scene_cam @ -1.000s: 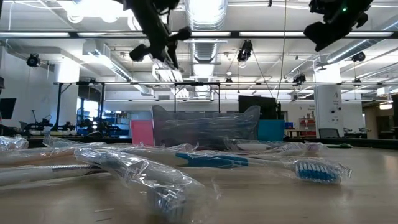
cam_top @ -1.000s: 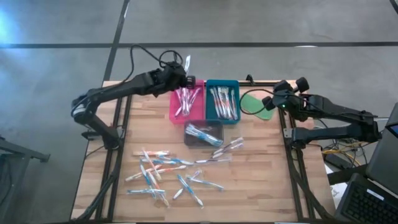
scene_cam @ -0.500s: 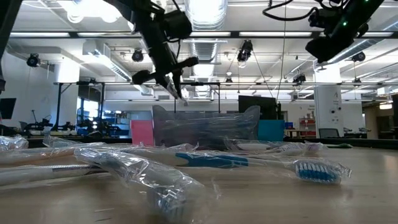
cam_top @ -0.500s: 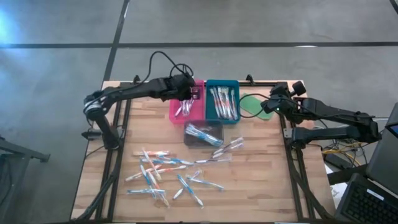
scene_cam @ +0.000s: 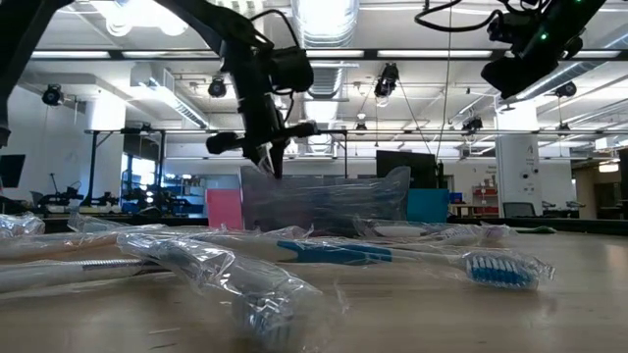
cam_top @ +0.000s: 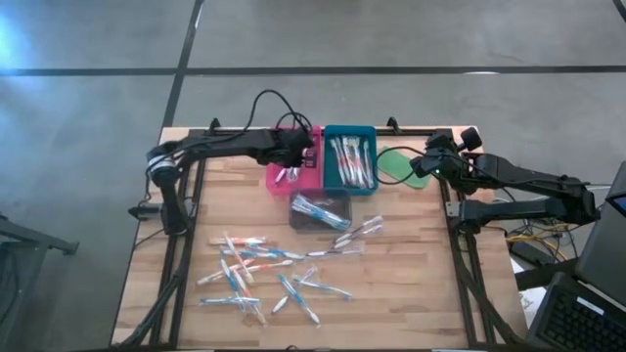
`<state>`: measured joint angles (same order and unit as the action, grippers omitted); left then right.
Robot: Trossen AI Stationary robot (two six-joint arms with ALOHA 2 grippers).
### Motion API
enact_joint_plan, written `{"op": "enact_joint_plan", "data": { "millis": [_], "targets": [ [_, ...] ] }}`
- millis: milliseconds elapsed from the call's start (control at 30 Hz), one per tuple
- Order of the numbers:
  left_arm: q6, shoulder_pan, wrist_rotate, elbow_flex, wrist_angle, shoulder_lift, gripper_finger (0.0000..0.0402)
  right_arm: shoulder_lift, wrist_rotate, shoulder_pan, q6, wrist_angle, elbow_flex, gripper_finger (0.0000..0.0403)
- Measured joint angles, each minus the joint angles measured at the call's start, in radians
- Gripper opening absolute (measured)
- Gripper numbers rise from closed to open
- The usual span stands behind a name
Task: Pick & Place Toothbrushes
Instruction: Put the purple toothbrush into the pink bin
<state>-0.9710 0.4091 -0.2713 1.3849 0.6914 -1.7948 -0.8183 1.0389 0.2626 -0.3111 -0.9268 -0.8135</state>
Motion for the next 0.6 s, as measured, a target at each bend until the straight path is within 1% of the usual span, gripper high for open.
{"op": "enact_joint_plan", "data": {
  "millis": [167,600],
  "targets": [
    [0.008,0.001,-0.045,0.0,-0.002,-0.048,0.0035,0.0,0.0,0.0,0.0,0.0,0.0,0.0008],
    [0.029,0.008,-0.068,-0.005,-0.019,-0.137,0.0035,0.0,-0.026,0.0,0.005,0.0,0.0,0.0008]
  ]
}}
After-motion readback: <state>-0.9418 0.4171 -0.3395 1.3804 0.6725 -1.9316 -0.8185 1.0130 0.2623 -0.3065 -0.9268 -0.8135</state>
